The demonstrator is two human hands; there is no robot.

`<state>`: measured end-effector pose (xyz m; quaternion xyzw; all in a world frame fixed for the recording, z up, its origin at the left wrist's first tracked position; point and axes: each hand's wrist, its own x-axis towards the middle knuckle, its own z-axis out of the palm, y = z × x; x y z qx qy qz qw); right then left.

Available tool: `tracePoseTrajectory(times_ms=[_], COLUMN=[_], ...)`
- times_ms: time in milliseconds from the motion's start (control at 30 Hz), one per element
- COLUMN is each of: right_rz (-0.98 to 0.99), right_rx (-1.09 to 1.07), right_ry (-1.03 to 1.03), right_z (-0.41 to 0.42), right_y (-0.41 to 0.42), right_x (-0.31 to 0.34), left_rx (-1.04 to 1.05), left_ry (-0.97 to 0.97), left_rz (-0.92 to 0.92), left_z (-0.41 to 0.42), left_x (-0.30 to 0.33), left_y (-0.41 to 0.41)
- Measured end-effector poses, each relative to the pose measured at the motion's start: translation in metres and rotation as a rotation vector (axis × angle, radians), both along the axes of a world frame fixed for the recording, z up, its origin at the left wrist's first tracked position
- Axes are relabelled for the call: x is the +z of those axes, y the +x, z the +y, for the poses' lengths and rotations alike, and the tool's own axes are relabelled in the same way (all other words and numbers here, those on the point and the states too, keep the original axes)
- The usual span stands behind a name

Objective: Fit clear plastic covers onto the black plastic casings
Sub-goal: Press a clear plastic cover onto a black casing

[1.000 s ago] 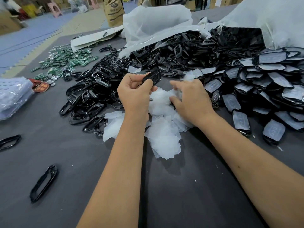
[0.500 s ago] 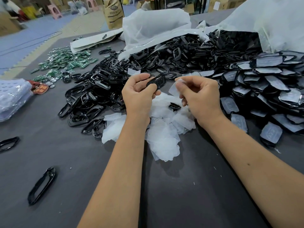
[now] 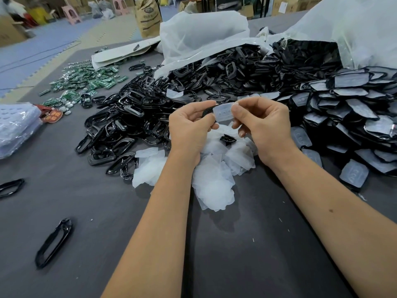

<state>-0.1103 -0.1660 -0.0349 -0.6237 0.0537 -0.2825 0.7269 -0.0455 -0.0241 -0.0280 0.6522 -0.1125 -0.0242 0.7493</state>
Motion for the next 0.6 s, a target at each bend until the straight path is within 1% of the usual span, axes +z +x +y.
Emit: tracePoseTrajectory(times_ms=[100,233,333,467,600], right_rz=[0.016,0.069,0.074,0.091,0.103], right_rx=[-0.012,-0.158,-0.236,-0.278,-0.283], right_ry=[-0.028,-0.224,-0.306,-0.347,-0.335], right_z=[-0.0004,0.0014,0.0016,0.0006,0.0015], right_y=[0.0000,0.0034,0.0048,0.0056,0.0047], right_x=[-0.0003,-0.0061,-0.0075,-0.0074,-0.0073], left_rx=[-0.076,-0.111,-0.120,-0.099,-0.090], left_ry=[-0.027,-0.056,-0.051,-0.057,-0.078], left_rz=[0.009,0.021,0.056,0.085,0.099], left_z=[0.0000,-0.0019,-0.0017,-0.0016,-0.0013], left_x=[0.0001,0.0011,0.0032,0.0043,0.0066], left_y=[-0.0030,-0.0069,-0.0066,-0.0060,-0.0080])
